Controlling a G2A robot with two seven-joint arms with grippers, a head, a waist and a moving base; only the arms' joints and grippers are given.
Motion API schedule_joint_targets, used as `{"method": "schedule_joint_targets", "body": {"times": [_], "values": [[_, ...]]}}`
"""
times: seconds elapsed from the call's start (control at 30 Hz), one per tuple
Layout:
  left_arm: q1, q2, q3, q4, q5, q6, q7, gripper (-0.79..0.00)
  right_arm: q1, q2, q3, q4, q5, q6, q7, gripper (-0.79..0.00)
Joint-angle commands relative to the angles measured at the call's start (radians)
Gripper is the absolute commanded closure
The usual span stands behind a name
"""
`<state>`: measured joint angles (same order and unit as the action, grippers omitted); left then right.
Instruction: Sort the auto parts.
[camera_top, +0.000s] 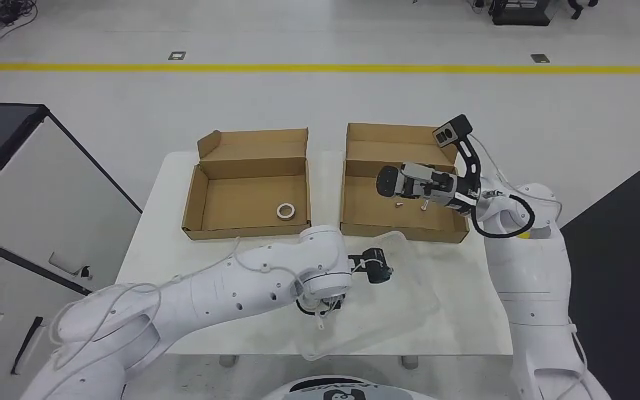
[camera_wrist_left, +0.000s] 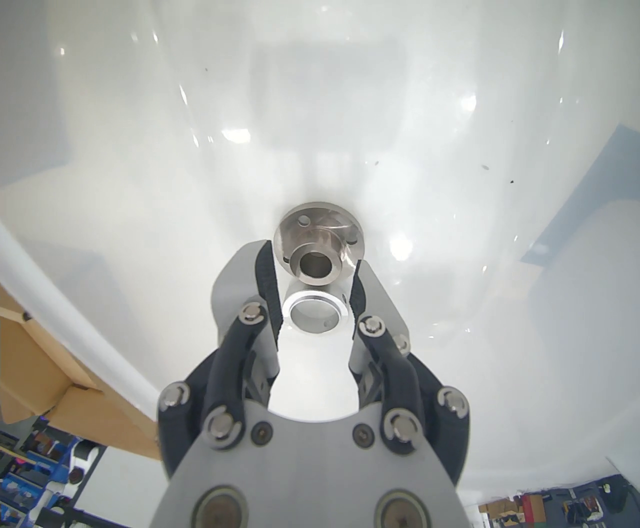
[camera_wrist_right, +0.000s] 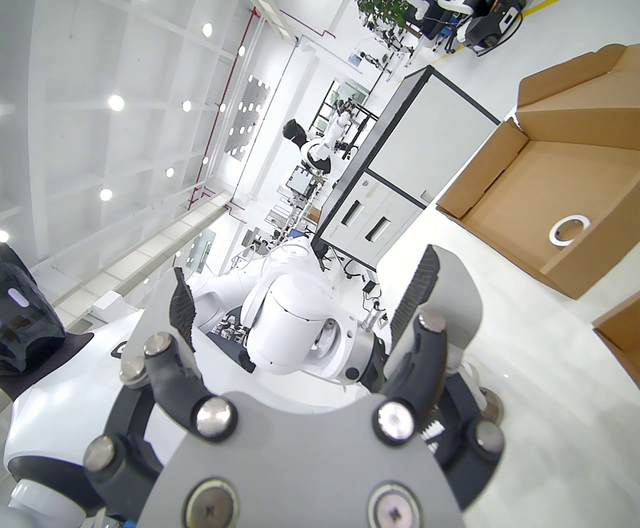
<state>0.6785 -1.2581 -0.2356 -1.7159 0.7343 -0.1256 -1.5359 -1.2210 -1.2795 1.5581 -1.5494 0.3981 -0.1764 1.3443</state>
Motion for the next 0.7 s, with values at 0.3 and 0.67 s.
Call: {"method": "schedule_joint_targets", "body": {"times": [0.3, 0.67], "values": [[0.004, -0.019, 0.015, 0.04, -0.005, -0.021, 0.0, -0.336, 0.0, 0.0, 0.0, 0.0, 0.0, 0.0, 0.0, -0.785], [0.01, -0.032, 0.007, 0.059, -0.002, -0.023, 0.0, -0.348, 0.0, 0.0, 0.0, 0.0, 0.0, 0.0, 0.0, -0.785]]}}
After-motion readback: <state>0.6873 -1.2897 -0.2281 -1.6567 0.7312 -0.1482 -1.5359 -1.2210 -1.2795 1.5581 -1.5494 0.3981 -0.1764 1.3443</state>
